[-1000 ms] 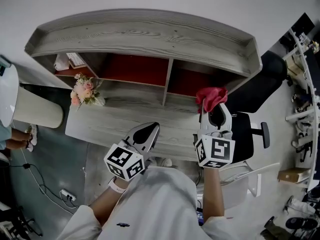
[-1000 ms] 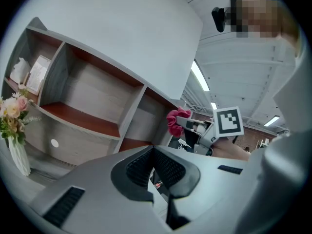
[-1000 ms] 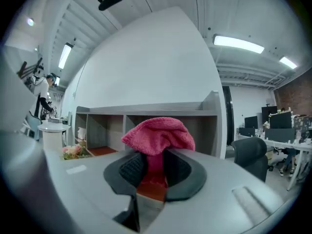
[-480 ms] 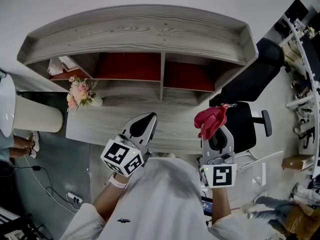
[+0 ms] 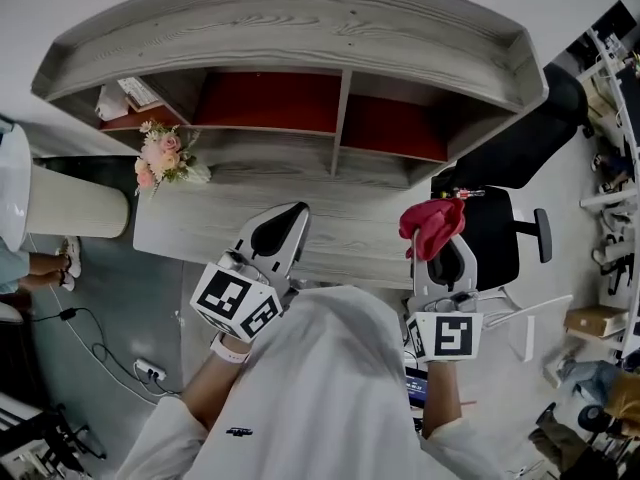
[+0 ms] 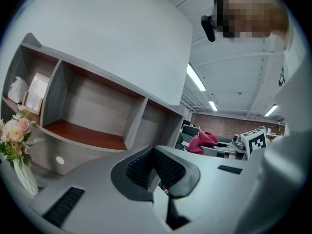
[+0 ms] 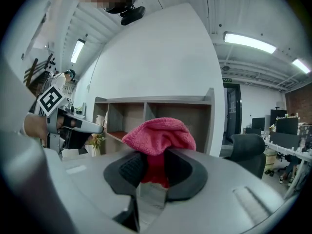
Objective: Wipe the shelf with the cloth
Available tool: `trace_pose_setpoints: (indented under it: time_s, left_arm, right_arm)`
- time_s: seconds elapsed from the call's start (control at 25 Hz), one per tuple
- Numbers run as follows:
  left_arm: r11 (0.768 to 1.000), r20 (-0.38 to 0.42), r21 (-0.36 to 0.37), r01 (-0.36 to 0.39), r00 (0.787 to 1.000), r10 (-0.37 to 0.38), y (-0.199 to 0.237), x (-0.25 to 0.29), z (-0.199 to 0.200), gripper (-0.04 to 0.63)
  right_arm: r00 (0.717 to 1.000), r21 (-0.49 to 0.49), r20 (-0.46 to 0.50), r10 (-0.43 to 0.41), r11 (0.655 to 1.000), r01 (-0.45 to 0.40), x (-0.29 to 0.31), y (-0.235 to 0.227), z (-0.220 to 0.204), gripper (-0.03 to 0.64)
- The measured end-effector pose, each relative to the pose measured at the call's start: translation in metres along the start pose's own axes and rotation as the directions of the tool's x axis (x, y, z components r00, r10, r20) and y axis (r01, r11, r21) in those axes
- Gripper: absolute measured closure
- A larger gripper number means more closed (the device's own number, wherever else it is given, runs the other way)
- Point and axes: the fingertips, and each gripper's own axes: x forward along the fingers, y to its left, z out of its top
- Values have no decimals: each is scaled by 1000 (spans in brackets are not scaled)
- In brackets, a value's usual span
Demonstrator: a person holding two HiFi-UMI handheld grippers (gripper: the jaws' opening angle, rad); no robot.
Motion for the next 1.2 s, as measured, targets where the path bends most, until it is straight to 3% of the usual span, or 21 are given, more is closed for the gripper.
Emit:
trace_pose_setpoints:
  time_s: [0.16, 0.4, 1.0, 1.2]
  left_arm:
    - [1000, 18, -8, 3, 1000, -3, 1, 2, -2, 594]
    - [1000, 2, -5, -20, 1000, 20, 14, -21, -8, 594]
    - [999, 16, -47, 12, 1000, -12, 13, -31, -17, 594]
    - [998, 10, -54, 37, 999, -36, 3, -27, -21, 594]
  right_arm:
    - [999, 39, 21, 37, 999, -38, 13, 6, 4, 518]
    - [997, 9, 28, 78, 997, -78, 18, 28, 9, 518]
    - [1000, -9, -6, 30, 1000, -30, -4, 39, -3, 520]
    - [997, -20, 7, 72, 997, -72, -7, 48, 6, 520]
